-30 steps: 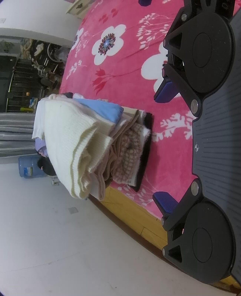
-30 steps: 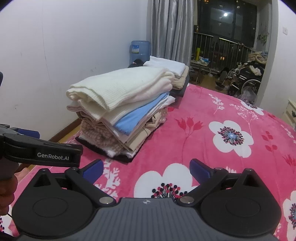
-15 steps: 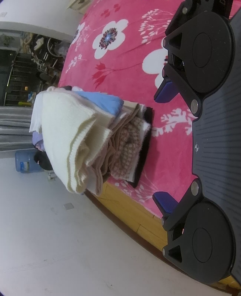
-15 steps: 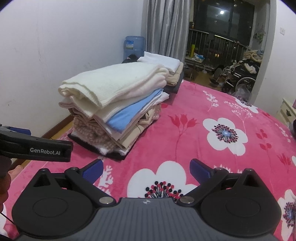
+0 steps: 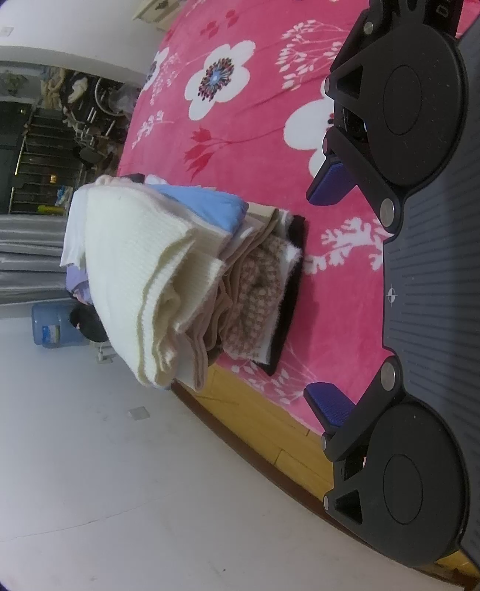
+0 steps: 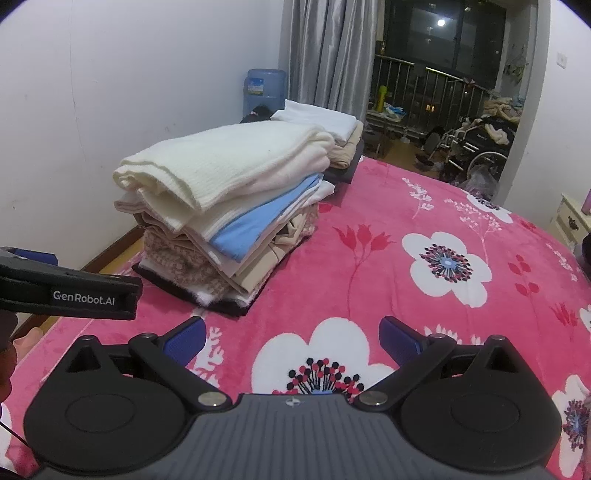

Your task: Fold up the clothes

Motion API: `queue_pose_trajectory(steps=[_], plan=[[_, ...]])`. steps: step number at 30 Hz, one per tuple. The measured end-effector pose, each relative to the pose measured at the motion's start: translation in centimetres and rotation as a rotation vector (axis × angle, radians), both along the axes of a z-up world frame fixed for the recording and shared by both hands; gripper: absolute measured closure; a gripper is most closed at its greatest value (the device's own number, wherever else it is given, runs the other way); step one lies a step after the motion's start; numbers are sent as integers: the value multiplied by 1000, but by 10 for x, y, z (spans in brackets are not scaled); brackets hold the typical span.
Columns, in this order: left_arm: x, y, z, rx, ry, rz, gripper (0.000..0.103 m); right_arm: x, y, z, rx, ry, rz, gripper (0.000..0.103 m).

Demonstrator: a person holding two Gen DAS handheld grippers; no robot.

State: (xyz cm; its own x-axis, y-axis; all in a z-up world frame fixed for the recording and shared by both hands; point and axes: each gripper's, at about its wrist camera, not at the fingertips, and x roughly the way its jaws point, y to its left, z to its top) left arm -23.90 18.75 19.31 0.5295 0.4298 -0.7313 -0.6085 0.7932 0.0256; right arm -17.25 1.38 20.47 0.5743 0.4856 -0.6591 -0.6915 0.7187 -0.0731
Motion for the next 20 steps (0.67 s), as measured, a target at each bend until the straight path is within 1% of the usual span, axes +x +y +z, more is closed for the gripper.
queue_pose_trajectory(steps=[20], plan=[[2,-3,1,14,0,-3,0,1,-2,0,4,1,1,1]])
